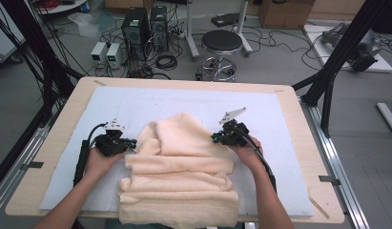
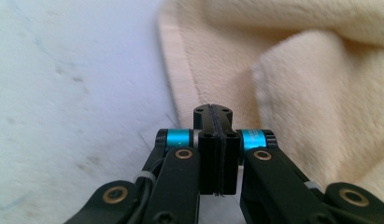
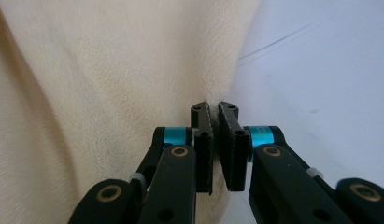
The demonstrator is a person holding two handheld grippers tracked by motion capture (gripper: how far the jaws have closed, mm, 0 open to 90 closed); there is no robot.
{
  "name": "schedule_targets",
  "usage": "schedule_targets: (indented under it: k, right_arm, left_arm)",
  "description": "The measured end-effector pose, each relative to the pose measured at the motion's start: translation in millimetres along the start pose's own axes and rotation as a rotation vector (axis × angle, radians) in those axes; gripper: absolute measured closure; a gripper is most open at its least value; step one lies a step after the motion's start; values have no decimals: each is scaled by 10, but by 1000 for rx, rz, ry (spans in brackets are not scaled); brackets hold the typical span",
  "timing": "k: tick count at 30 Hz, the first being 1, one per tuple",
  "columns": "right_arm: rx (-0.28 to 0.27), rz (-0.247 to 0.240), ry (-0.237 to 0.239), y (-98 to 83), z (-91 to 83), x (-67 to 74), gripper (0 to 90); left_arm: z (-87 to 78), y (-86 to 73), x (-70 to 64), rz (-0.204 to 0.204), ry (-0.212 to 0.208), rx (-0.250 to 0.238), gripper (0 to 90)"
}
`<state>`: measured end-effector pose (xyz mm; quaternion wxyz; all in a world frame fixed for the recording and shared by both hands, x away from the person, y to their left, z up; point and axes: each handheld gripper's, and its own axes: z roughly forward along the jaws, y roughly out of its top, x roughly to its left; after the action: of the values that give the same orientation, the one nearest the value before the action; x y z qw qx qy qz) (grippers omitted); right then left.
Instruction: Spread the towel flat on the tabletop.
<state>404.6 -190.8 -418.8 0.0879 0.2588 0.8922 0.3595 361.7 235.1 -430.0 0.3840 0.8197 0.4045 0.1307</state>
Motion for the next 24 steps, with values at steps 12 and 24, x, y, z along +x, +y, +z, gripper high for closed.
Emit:
schedule_targets:
  k: [12,24]
  right_arm:
    - [1,32,-120,-258,-569,-82,661]
    - [29,-85,79,-164,-348,210,531]
  left_arm:
    - [126,247,38,-144,38,-158,701]
    - [145,314,-206,21,-182,-144,551]
